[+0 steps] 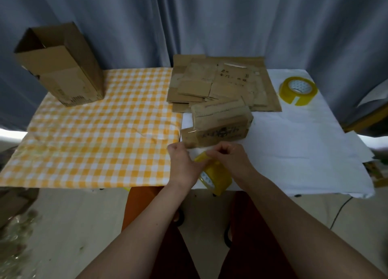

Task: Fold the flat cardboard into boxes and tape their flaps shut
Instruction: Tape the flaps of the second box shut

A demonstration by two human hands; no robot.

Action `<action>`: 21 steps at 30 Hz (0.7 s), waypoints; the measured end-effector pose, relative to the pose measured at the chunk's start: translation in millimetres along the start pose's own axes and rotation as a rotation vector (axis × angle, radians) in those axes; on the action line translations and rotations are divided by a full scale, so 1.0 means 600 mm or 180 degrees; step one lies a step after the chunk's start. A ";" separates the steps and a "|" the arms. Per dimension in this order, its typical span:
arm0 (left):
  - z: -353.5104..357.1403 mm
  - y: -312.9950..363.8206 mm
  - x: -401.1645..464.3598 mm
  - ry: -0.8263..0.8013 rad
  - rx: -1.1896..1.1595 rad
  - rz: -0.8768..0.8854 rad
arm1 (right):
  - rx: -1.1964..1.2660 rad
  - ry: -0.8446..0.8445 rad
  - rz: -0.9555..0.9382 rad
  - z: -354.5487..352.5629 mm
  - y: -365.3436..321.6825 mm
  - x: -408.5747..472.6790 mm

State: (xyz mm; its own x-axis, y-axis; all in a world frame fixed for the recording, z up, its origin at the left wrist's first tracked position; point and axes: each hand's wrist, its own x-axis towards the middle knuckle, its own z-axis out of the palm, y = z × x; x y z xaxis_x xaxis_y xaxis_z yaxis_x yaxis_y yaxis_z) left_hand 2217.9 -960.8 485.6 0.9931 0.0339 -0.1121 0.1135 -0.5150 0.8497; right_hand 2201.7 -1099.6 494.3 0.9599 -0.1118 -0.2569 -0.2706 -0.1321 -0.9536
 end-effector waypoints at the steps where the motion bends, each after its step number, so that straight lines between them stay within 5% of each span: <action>1: -0.007 0.000 -0.001 0.0107 0.0170 0.0005 | 0.0012 -0.0001 -0.0027 0.002 0.001 -0.001; 12: -0.004 -0.002 -0.023 -0.0148 -0.0291 0.1189 | -0.0031 -0.0081 -0.0257 0.003 -0.002 0.001; 21: 0.000 -0.007 -0.026 0.0118 -0.0172 0.1172 | -0.0324 0.0056 -0.0025 0.008 -0.013 0.003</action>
State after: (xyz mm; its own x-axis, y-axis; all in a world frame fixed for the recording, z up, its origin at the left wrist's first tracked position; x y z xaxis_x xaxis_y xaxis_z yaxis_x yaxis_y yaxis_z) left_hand 2202.1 -959.3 483.8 0.9679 -0.1137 0.2240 -0.2512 -0.4526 0.8556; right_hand 2205.7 -1094.2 500.6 0.9609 -0.1275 -0.2458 -0.2698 -0.2324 -0.9344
